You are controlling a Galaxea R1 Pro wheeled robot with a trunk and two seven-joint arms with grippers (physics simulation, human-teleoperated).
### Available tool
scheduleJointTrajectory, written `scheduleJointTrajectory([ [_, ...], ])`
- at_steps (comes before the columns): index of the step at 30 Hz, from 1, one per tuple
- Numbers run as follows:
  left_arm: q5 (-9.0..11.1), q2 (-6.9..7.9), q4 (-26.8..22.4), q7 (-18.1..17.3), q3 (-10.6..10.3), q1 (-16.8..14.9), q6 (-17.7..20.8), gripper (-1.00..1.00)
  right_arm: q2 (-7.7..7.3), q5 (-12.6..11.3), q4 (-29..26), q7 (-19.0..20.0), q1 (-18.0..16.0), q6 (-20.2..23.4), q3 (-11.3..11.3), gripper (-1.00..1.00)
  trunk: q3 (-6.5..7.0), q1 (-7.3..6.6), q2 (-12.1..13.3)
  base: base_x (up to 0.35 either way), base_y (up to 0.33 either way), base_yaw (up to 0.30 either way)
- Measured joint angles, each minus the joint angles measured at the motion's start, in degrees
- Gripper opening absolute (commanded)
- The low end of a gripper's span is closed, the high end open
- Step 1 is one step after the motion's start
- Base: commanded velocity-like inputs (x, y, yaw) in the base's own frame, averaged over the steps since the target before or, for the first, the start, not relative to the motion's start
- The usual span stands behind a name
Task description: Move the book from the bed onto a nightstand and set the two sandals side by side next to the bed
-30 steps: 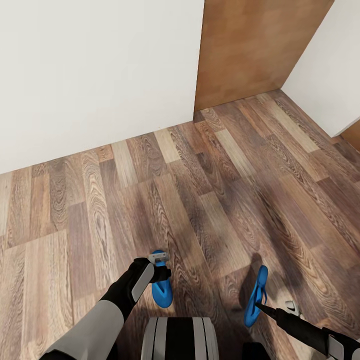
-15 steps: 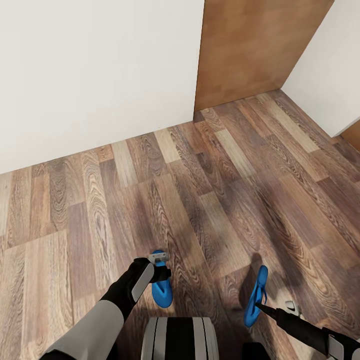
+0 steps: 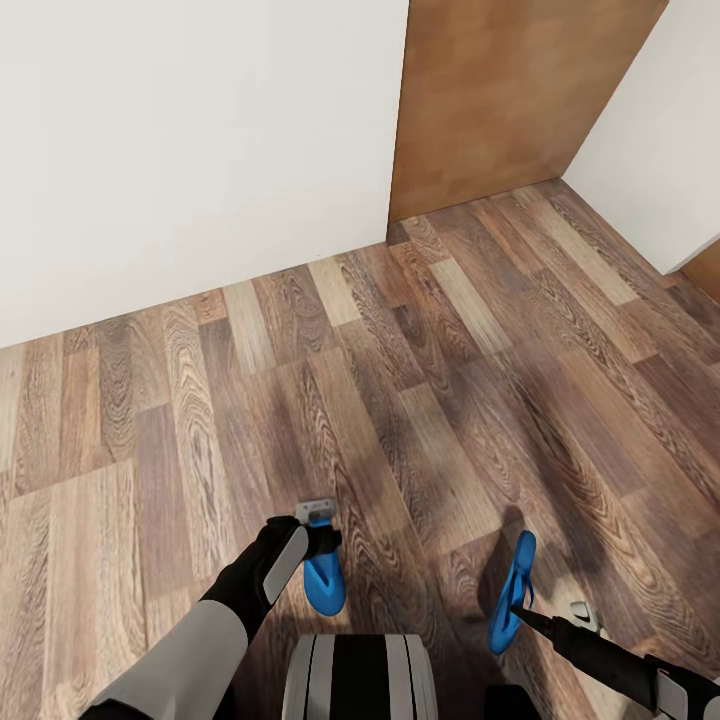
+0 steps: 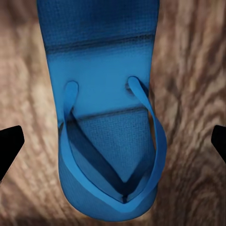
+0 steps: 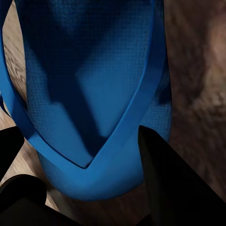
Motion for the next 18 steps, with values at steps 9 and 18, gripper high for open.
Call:
scheduleJointTrajectory([
  [9,0.0,0.00,0.0,0.0,0.0,0.0,-0.5,1.00,0.00,0.0,0.0,0.0,0.0,0.0,0.1,-1.00,-0.22,0.03,0.0,0.000,0.000,0.000],
  [18,-0.1,0.00,0.0,0.0,0.0,0.0,-0.5,1.00,0.00,0.0,0.0,0.0,0.0,0.0,0.0,-1.00,-1.55,0.18,-0.1,0.000,0.000,0.000],
])
